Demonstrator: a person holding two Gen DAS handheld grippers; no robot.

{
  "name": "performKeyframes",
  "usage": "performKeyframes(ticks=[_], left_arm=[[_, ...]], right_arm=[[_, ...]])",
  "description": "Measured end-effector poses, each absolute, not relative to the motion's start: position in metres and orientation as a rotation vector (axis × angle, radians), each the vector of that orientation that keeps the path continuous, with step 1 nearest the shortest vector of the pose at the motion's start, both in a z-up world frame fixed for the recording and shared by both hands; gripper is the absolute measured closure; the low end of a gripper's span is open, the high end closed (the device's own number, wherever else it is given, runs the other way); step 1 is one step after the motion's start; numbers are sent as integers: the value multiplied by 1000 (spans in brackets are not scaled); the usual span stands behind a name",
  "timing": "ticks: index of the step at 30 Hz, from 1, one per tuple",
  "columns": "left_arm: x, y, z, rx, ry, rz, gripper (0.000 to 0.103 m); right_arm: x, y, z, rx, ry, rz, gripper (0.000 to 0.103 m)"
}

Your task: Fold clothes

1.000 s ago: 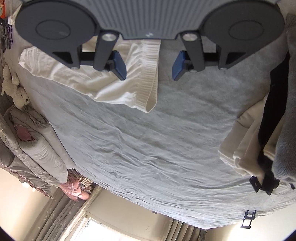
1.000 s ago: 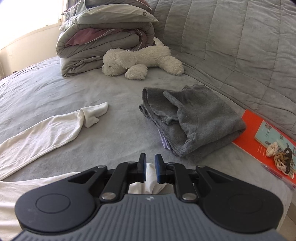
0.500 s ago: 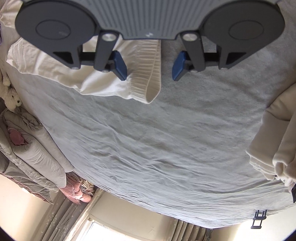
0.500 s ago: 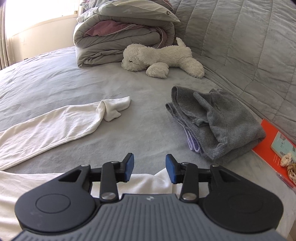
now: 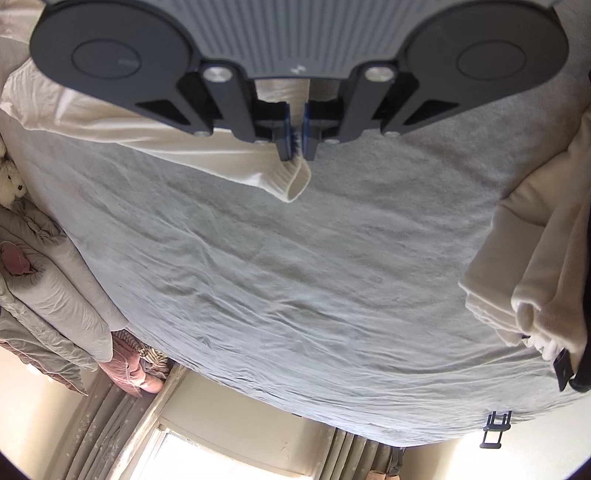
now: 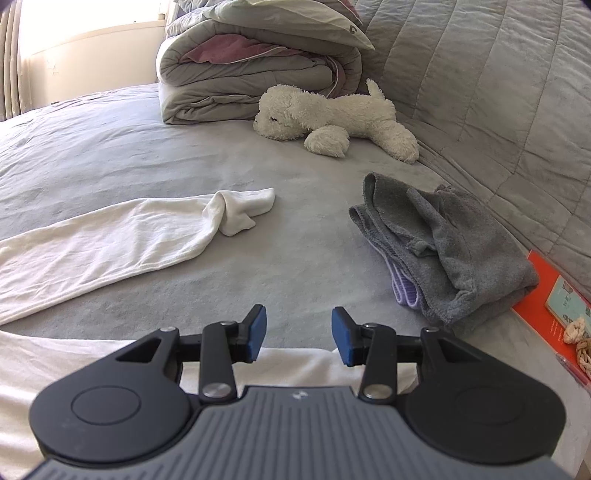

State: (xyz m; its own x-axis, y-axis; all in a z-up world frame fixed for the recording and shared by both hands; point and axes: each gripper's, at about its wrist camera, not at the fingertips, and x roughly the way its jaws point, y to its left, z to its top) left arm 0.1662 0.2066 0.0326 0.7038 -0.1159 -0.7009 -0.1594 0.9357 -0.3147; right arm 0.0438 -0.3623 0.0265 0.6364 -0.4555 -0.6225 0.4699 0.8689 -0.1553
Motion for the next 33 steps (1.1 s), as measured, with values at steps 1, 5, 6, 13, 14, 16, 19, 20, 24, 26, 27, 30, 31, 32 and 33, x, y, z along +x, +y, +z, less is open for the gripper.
performKeyframes(ticks=[1,5,6,13,14,16,19,20,24,26,27,30,31,32,33], left_arm=[[166,207,32,-372,795,24,97],[166,207,32,-372,796,21,97],[166,207,33,-372,797,20,97],[166,210,33,-396,805,14,97],[166,210,33,-398,806,13,97],[165,211,34,-402,807,10,97],[165,212,34,-408,809,7,97],[165,212,35,-409,809,5,97],[164,212,38,-406,800,0,97],[163,211,40,-405,794,-3,97],[162,211,41,-405,789,-6,97],[161,210,45,-403,769,-16,97],[161,210,45,-398,768,-17,97],[161,209,46,-392,766,-19,97],[161,208,46,-387,765,-21,97]], right_arm=[[44,-361,26,18,705,-525,60],[47,-357,27,2,695,-508,54],[48,-356,27,-1,691,-503,53],[64,-354,34,-6,674,-463,52],[67,-354,36,2,671,-456,52],[74,-356,39,24,671,-432,51],[87,-360,49,31,661,-415,51],[93,-363,52,50,660,-409,51],[121,-386,61,180,690,-369,52],[137,-397,60,227,720,-340,52],[145,-401,59,241,731,-332,52],[169,-410,57,283,754,-322,52],[177,-414,56,297,762,-319,52],[185,-417,55,311,770,-315,52],[193,-420,54,324,778,-312,52]])
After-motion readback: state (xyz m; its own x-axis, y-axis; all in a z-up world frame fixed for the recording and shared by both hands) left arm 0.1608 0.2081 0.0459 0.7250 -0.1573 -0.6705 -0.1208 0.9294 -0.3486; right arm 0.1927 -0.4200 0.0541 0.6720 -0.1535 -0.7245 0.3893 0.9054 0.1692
